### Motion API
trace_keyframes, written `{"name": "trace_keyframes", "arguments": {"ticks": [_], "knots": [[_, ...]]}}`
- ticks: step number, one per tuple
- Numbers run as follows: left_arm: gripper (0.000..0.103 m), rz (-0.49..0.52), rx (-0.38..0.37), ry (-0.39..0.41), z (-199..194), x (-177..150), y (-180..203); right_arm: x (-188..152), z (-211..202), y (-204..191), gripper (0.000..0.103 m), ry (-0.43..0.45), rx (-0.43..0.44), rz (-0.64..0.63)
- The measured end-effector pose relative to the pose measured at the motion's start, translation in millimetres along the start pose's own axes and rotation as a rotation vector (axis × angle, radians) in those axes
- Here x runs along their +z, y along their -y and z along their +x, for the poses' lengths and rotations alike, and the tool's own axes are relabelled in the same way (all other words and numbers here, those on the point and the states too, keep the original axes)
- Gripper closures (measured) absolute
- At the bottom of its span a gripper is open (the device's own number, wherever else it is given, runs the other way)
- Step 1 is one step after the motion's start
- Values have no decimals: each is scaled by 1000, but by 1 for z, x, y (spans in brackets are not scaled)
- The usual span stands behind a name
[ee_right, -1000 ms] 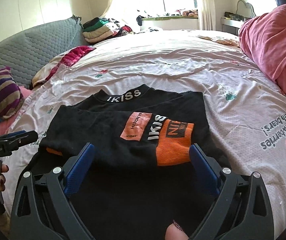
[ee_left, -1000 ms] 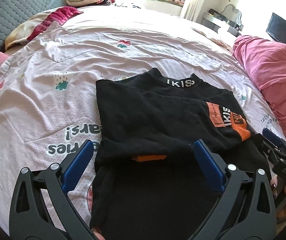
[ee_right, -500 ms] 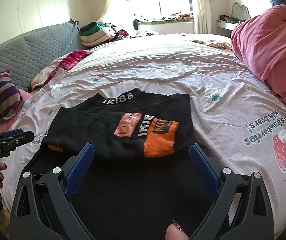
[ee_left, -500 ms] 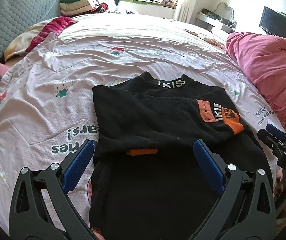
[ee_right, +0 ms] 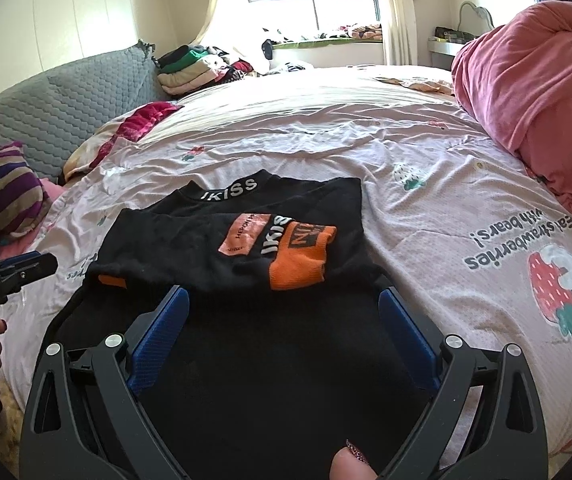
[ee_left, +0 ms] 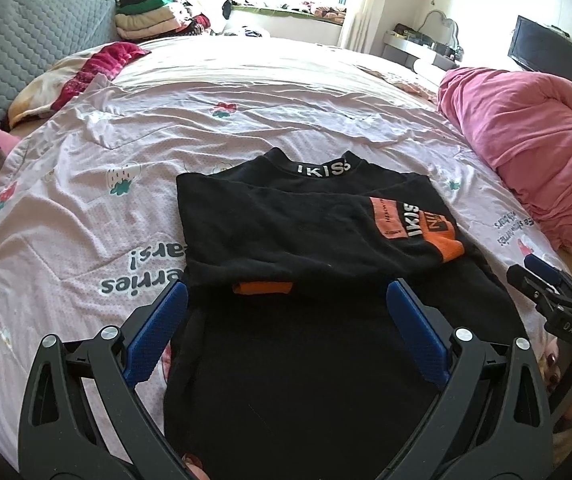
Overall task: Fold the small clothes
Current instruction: 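Move both open tools along the black shirt to its hem, then close the left tool on the shirt hem while the right tool closes on the hem beside it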
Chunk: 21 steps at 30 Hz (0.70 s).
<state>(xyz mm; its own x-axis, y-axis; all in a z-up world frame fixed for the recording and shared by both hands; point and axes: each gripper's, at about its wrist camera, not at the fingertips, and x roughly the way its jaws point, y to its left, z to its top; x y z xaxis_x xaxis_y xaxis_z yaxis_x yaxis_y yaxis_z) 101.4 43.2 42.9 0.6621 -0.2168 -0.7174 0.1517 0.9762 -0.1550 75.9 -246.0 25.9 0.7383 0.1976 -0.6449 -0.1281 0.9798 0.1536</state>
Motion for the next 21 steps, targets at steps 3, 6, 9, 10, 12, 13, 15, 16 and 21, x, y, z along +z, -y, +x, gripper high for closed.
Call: {"name": "trace_keyframes", "arguments": {"ticks": [3,6,9,10,12,13,15,16,21], "knots": [[10,-10,2,0,-4,-8,0,-3,-4,3,8,-1,3,3],[10,-27,21,2,-8,-20,-4,-7,-6,7,8,-6,6,5],[10,-18,96,14,-14,-31,-4,-10,-8,10,8,-10,3,4],[10,-12,116,16,-15,-35,-4,-11,-9,10,8,-10,5,5],[10,-26,112,9,-18,-43,-7,-13,-10,13,8,-11,4,6],[10,-38,105,6,-19,-46,-8,-14,-11,14,8,-11,5,6],[10,-50,104,1,-22,-52,-10,-15,-12,15,8,-14,7,8],[10,-51,108,-2,-23,-54,-10,-17,-13,17,8,-14,7,8],[10,-88,93,-20,-26,-65,-16,-26,-19,25,8,-25,4,5]]}}
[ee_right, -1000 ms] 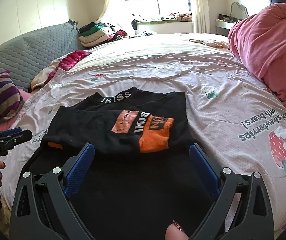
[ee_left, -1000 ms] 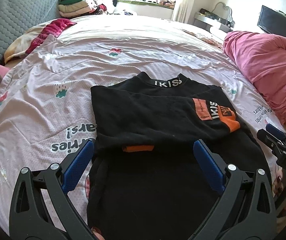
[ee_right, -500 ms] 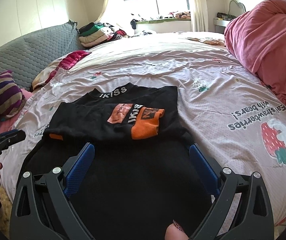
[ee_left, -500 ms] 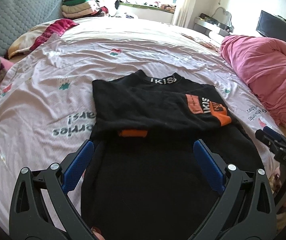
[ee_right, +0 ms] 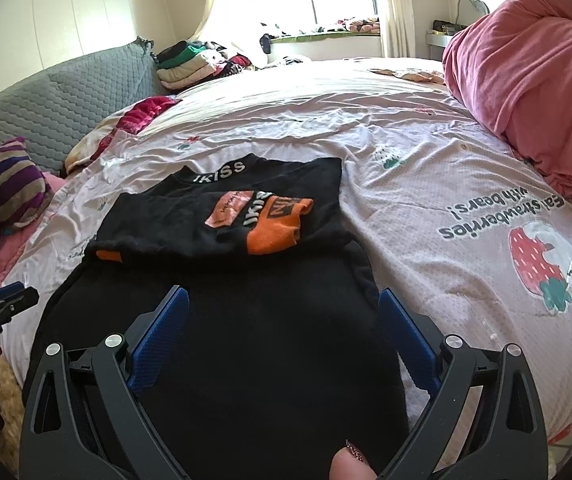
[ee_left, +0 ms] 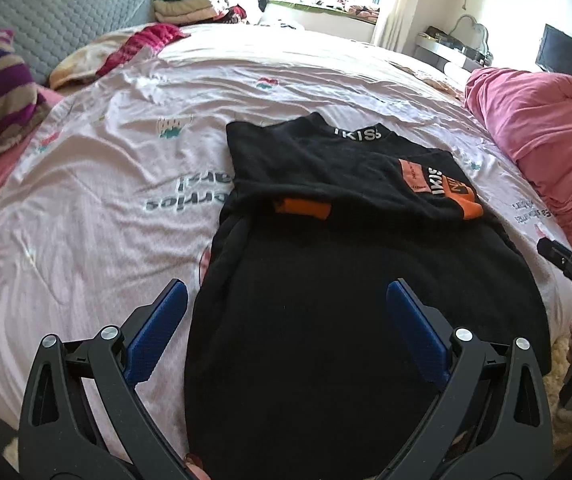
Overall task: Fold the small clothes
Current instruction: 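Close the left tool on the shirt hem while the right tool closes on the hem beside it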
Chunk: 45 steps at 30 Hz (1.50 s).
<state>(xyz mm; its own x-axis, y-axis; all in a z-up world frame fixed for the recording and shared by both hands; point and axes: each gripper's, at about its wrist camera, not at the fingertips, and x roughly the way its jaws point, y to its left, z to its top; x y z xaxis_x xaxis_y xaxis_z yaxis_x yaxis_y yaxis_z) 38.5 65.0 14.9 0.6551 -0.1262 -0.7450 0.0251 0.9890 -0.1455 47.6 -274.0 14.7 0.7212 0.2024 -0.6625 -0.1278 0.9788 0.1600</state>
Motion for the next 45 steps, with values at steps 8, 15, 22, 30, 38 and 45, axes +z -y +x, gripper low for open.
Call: {"name": "trace_keyframes", "arguments": {"ticks": [8,15,22,30,38,45], "knots": [[10,-45,29,-53,-4,-20,-17,-19,-11,13,8,-19,-6,0],[10,-68,43,-91,-7,-37,-28,-34,-16,21,8,-43,0,1],[10,-78,38,-123,-11,-51,-34,-46,-21,21,8,-60,13,-15],[10,-96,-21,-179,-13,-71,-36,-63,-24,26,8,-104,35,-22],[31,-115,-69,-211,-12,-86,-38,-67,-29,32,8,-107,50,2],[39,-129,-85,-226,-12,-97,-41,-74,-31,41,8,-134,67,20]]}}
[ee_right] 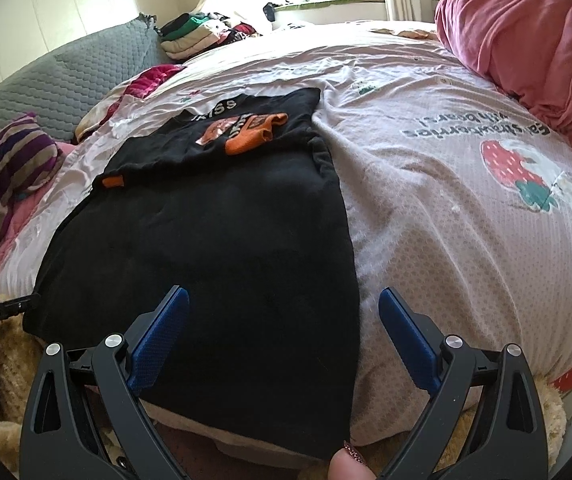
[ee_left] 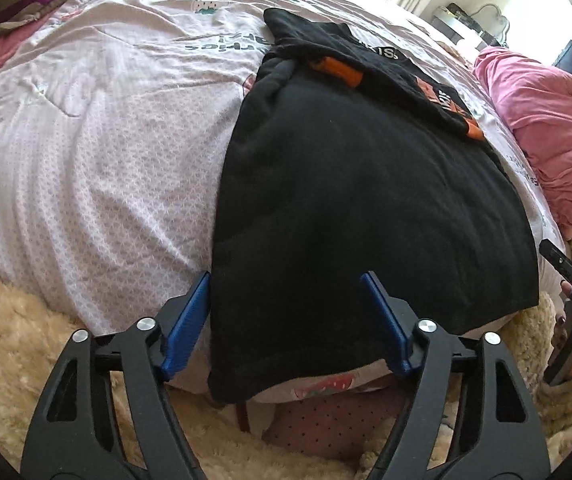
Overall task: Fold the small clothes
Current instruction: 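Close the left tool on the shirt hem while the right tool closes on the hem beside it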
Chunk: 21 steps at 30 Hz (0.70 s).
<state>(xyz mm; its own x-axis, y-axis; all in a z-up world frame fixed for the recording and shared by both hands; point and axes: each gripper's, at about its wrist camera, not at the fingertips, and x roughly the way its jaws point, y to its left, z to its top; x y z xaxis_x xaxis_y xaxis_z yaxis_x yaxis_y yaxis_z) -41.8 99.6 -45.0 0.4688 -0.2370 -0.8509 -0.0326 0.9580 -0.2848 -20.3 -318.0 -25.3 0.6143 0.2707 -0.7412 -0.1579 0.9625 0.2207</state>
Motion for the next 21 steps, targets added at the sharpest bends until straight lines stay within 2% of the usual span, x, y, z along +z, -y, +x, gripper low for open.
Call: {"name": "trace_keyframes", "arguments": {"ticks": [3,7,13,17,21], "knots": [[45,10,5,-3,-1,-5,1,-6,0,1,8,-23,6,-5],[65,17,16,11,-5,-10,1,-16,1,4,8,-54,2,-24],[66,13,-4,17,-7,-14,1,-30,-4,14,9,-78,16,-15],[66,10,-12,7,-5,-14,0,-37,-8,17,27,-99,86,-6],[65,9,-15,6,-4,-15,0,-45,-6,16,48,-138,94,-26]]}}
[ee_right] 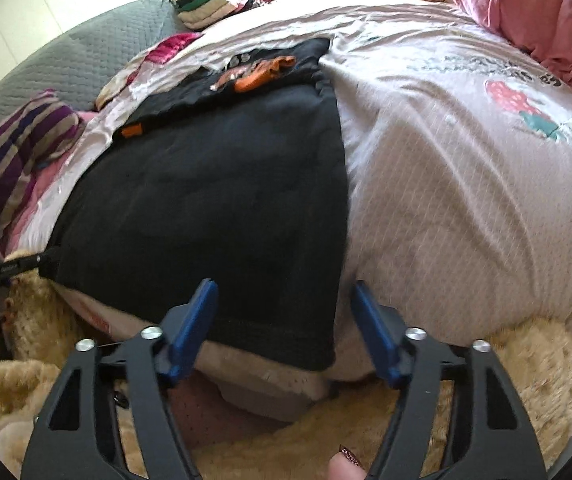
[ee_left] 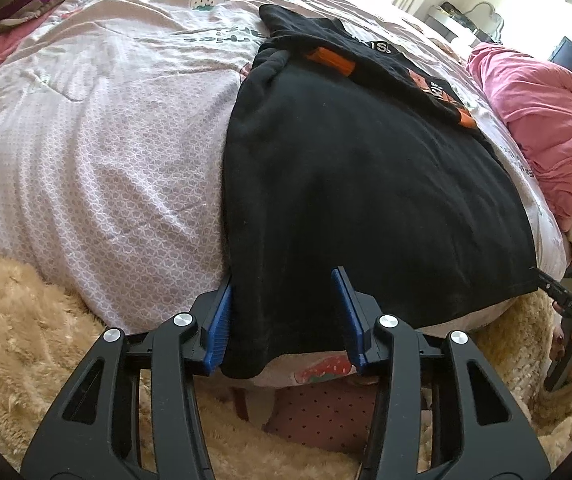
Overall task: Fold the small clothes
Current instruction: 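Close the left tool on the shirt hem while the right tool closes on the hem beside it, then lift the hem with both tools and fold it over toward the collar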
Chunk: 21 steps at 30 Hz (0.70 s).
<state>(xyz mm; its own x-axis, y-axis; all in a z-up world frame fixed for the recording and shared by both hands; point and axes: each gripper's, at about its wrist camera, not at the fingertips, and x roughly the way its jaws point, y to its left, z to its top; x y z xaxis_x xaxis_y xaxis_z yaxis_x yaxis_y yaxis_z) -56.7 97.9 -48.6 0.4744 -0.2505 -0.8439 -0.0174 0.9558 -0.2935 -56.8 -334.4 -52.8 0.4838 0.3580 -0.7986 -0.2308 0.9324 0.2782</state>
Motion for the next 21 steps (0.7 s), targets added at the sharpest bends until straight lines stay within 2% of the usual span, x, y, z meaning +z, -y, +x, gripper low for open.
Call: {"name": "trace_keyframes", "arguments": {"ticks": [1,3,4,6,8,11,17,20,21], "knots": [[64,-1,-4,0,0,0,0,-2,1,0,52,-11,1,-4],[62,-1,-7,-2,1,0,0,-5,2,-1,67,-25,-11,-12],[61,-2,-10,-4,1,0,0,-6,1,-2,71,-24,-21,-16],[61,-7,-14,-4,1,-1,-1,-6,-1,0,88,-18,-25,-18],[60,-13,-19,-5,2,-1,-2,-5,-8,1,93,-6,-4,-20],[60,-23,-30,-6,2,0,-4,1,-23,-6,94,41,33,-49],[60,-67,-74,-12,-2,-2,-13,25,-53,-8,94,165,124,-30],[63,-78,-87,-16,-5,-4,-15,40,-65,-7,94,224,157,-25],[67,-78,-87,-19,-5,-5,-15,44,-67,-6,94,234,160,-26]]}}
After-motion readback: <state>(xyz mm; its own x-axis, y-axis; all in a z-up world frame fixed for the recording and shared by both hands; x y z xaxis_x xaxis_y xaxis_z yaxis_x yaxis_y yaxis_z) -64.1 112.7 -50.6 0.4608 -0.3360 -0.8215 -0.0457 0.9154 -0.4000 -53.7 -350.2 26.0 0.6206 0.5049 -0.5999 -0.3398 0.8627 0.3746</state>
